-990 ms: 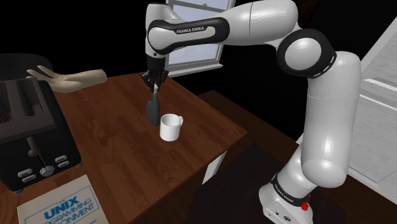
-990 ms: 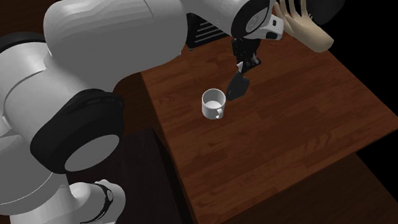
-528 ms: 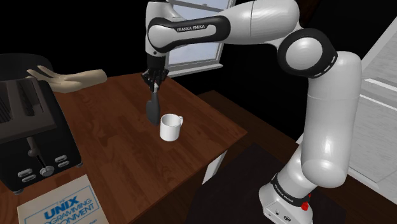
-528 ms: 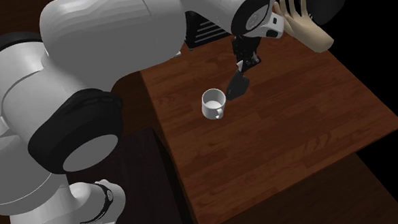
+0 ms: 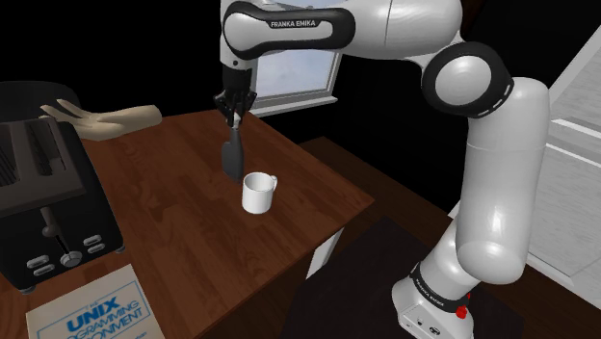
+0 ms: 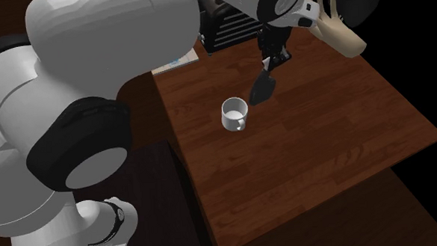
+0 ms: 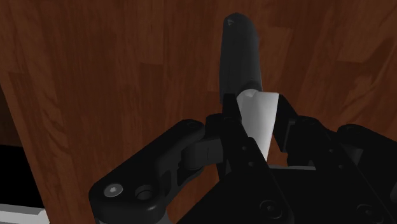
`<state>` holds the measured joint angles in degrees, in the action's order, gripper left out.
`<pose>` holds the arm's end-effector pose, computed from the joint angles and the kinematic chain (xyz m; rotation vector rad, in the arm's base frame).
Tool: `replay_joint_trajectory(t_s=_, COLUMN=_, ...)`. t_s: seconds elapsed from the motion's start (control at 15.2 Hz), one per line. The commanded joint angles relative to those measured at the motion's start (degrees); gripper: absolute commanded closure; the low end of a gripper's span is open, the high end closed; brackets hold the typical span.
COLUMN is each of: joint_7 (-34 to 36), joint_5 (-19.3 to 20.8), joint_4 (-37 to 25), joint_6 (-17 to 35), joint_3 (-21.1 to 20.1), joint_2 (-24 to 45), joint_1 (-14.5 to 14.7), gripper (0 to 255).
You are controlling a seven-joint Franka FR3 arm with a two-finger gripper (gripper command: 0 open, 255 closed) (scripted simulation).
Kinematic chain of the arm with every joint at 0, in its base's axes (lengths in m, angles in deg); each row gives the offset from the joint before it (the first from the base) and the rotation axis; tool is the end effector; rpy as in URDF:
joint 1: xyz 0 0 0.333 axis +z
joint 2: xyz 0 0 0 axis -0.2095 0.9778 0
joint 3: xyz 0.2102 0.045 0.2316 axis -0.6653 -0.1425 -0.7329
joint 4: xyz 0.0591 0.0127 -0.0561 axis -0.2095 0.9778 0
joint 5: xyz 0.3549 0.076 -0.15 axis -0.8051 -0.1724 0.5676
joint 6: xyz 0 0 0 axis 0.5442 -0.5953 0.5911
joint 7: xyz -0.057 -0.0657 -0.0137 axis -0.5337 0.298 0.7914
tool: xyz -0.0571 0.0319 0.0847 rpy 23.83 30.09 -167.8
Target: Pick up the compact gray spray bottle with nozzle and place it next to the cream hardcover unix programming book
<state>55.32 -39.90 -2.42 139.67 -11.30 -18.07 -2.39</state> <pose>0.6549 0.2171 0.4714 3.1281 0.1766 0.0583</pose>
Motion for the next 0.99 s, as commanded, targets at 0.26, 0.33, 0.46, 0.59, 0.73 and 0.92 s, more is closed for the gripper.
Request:
replay_joint_trajectory(t_s=0.26, joint_7=-0.16, joint_5=-0.05, joint_4=-4.86, joint_6=-4.76, joint_3=-0.07, joint_2=0.1, joint_1=0.27, gripper=255)
replay_joint_trajectory(t_s=0.33, joint_7=-0.19, joint_5=-0.05, joint_4=-5.66, joint_6=-5.5, joint_3=-0.08, joint_2=0.17, joint_1=0.32, gripper=255)
replay_joint_trajectory(t_s=0.46, joint_7=1.86, joint_5=-0.18, joint_4=-1.74, joint_6=-4.22, joint_3=-0.75, joint_2=-2.42, joint_1=1.43, gripper=255)
replay_joint_trajectory(t_s=0.59, joint_7=3.95, joint_5=-0.31, joint_4=1.64, joint_6=-3.18, joint_3=-1.45, joint_2=-4.7, joint_1=2.61, gripper=255)
replay_joint_trajectory(t_s=0.73, joint_7=6.09, joint_5=-0.42, joint_4=4.54, joint_6=-2.32, joint_3=-2.19, joint_2=-6.69, joint_1=3.83, gripper=255)
replay_joint_trajectory(t_s=0.92, joint_7=9.4, joint_5=-0.55, joint_4=8.15, joint_6=-1.34, joint_3=-3.4, joint_2=-9.22, joint_1=5.72, gripper=255)
